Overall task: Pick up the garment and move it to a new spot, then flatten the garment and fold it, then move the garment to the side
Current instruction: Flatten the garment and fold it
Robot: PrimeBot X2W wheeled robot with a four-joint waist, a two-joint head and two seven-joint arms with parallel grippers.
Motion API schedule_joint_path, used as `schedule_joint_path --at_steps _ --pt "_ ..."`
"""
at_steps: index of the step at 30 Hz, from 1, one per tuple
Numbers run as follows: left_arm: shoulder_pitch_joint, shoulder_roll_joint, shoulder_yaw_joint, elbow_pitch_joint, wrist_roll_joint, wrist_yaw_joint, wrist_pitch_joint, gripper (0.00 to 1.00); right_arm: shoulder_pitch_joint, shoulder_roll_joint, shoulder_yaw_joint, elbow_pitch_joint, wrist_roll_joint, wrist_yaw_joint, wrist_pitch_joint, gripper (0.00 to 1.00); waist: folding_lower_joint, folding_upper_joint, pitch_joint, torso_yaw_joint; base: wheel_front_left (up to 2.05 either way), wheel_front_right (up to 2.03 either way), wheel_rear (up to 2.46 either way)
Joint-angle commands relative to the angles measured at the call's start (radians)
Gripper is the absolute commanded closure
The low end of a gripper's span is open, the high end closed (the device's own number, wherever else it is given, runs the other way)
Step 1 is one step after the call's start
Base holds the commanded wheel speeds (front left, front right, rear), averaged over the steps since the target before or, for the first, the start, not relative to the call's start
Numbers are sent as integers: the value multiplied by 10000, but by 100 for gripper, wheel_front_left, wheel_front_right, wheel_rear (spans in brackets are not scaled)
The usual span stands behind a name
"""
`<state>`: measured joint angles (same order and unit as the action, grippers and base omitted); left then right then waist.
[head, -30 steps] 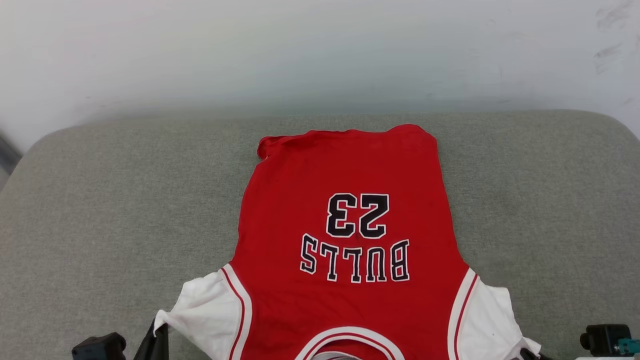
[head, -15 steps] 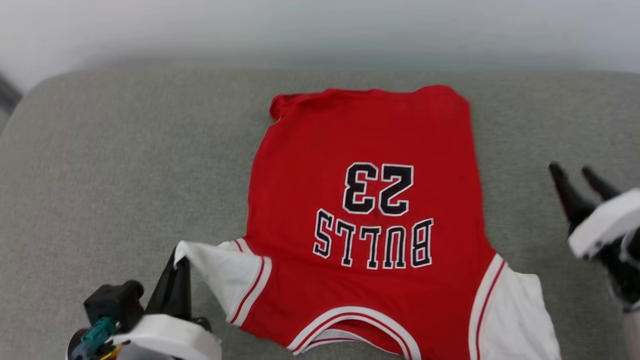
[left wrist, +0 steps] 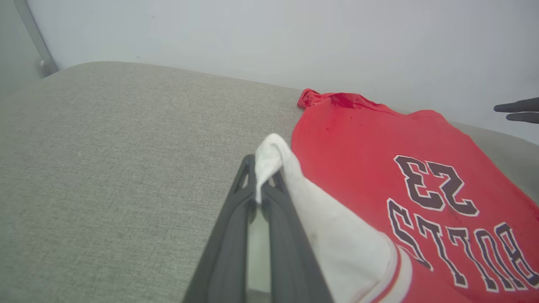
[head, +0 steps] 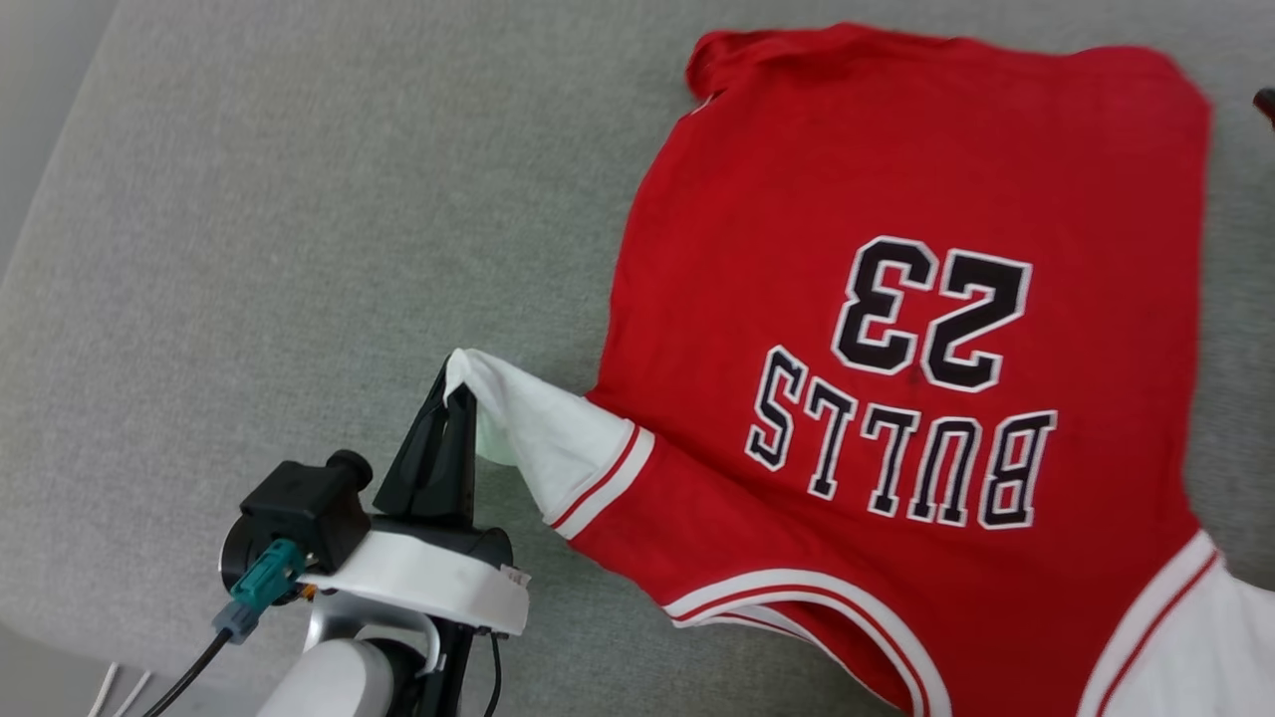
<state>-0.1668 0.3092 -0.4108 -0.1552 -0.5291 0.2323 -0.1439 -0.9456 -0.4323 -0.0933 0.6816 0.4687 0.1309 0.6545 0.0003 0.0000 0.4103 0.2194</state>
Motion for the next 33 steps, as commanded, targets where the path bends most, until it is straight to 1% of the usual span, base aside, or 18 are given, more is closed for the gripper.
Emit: schedule_joint_path --at_steps 1,4,7,11,14,15,16,17,20,25,30,33 --pt "-177 -44 -13 50 73 -41 -50 100 -216 -27 -8 120 -59 -4 115 0 -3 0 661 607 0 0 0" --pt "-451 -200 -206 161 118 -192 -156 100 -896 -46 -79 599 -341 -4 626 0 -3 0 1028 842 0 0 0" --pt "-658 -307 -311 325 135 -291 -273 100 -1329 39 -101 946 -536 -4 897 0 -3 0 1300 1012 0 0 0" --pt "-789 -515 -435 554 86 -375 -407 100 -1213 302 -231 1759 -678 -4 1377 0 -3 0 1431 1090 0 0 0" --pt "-856 -551 -471 686 69 -407 -477 100 -893 472 -274 2557 -908 -8 2198 0 -3 0 1409 1093 0 0 0" --pt "-871 -566 -475 725 62 -406 -489 100 -842 520 -324 2732 -975 -10 2341 6 -3 0 1380 1091 0 0 0" --pt "-858 -583 -479 758 28 -417 -512 100 -810 561 -359 2891 -1049 -11 2505 92 -3 0 1318 1090 0 0 0" --pt "-830 -576 -480 794 7 -428 -514 100 -800 595 -378 2974 -1118 -11 2585 100 -3 0 1253 1088 0 0 0" --pt "-804 -521 -486 888 -94 -549 -498 100 -957 552 -566 2956 -1239 -8 2435 100 -3 0 1036 1071 0 0 0" --pt "-558 -387 -372 1038 -197 -439 -420 100 -1058 232 -465 2676 -1473 -8 2220 100 -3 0 367 888 0 0 0" --pt "-96 -97 -152 1132 -312 -197 -251 100 -664 -84 258 1983 -1580 -8 2161 100 -3 0 -636 442 0 0 0" --pt "310 119 52 1139 -445 -26 -128 100 -26 -133 798 1347 -1270 -5 2234 100 -3 0 -1236 14 0 0 0"
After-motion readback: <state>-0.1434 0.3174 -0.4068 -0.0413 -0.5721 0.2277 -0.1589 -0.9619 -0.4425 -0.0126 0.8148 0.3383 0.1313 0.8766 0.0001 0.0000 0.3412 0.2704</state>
